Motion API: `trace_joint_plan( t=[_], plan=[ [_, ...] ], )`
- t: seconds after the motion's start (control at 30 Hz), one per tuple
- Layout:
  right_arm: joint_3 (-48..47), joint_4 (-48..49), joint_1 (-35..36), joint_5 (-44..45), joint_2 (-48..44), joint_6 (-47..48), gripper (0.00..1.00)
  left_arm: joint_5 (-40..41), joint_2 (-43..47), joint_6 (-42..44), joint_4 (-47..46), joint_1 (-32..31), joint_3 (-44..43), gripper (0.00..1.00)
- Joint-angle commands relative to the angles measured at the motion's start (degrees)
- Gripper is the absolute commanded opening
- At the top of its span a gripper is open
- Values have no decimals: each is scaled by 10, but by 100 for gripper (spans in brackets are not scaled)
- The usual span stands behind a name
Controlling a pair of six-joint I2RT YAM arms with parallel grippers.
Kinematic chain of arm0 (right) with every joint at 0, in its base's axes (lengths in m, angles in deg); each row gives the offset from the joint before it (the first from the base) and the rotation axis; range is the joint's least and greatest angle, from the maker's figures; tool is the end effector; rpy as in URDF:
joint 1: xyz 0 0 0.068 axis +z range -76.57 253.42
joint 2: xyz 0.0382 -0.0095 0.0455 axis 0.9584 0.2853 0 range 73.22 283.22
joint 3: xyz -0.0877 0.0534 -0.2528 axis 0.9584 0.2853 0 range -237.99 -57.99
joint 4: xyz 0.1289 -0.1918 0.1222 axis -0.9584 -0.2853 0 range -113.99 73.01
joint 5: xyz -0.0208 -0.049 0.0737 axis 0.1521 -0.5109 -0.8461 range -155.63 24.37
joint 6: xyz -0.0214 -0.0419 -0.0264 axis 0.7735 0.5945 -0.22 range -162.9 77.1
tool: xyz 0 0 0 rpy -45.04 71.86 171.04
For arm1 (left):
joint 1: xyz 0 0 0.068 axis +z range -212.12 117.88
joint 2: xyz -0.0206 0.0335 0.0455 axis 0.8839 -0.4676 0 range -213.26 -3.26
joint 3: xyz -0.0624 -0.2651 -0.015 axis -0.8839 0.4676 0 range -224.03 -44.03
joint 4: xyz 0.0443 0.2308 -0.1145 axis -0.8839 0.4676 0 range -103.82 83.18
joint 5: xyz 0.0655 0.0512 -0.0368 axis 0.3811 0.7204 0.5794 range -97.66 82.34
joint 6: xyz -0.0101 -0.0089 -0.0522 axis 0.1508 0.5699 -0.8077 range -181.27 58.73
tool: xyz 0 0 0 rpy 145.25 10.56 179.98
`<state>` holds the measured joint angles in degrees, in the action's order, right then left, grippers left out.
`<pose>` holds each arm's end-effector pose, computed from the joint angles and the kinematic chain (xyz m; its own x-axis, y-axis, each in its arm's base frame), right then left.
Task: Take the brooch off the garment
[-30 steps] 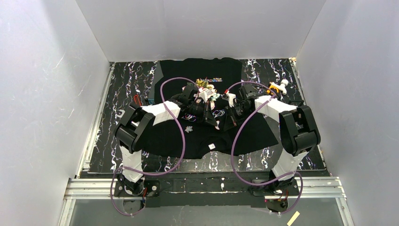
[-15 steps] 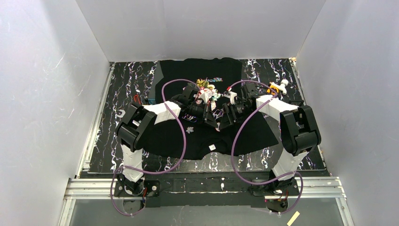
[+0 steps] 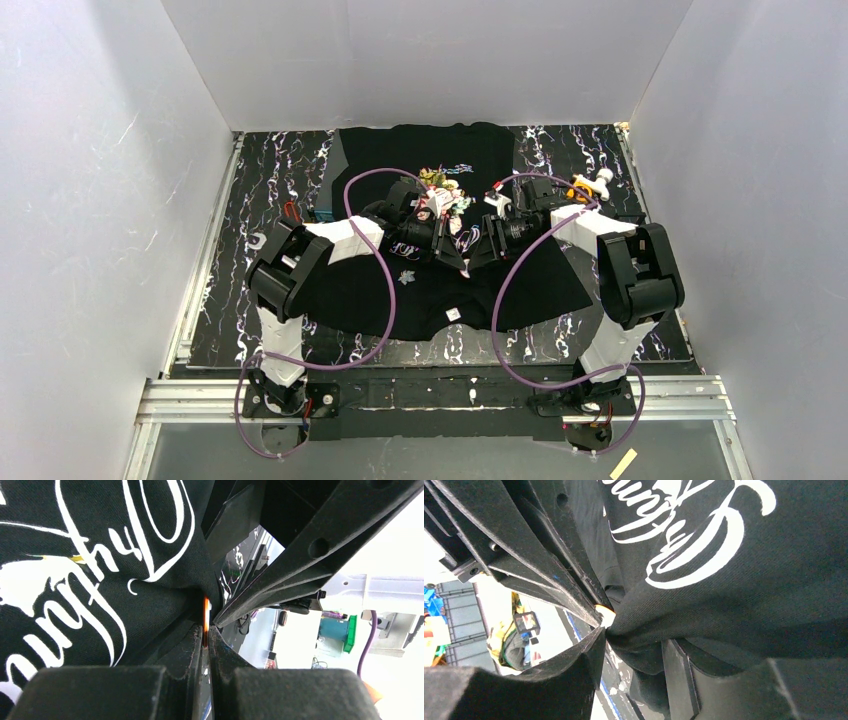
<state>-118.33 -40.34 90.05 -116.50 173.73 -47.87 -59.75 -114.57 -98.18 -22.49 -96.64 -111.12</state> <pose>0.3150 0.1229 0.1746 -0.8988 -0.2114 -0.3840 -0.4357 0.5261 0.7303 0.3229 -0.2563 0.1759 -0.9097 0.1780 -0.3751 0.4137 0.3117 -0.8554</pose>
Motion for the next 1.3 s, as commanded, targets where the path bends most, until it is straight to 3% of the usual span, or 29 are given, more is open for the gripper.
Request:
trace_joint_plan(
  t=[0.0,0.5,0.93,1.27],
  plan=[
    [11,27,1,-29,5,-15,53,-35,0,-12,-16,2,3,0],
    [11,42,3,-19,16,-20,44,-34,-4,-26,-31,3,2,0],
    [8,-13,13,36,12,63,36,-36,-14,-40,-41,3,-5,0],
    [-4,-38,14,16,11,93,39,-29,-7,-34,-43,3,10,0]
  ],
)
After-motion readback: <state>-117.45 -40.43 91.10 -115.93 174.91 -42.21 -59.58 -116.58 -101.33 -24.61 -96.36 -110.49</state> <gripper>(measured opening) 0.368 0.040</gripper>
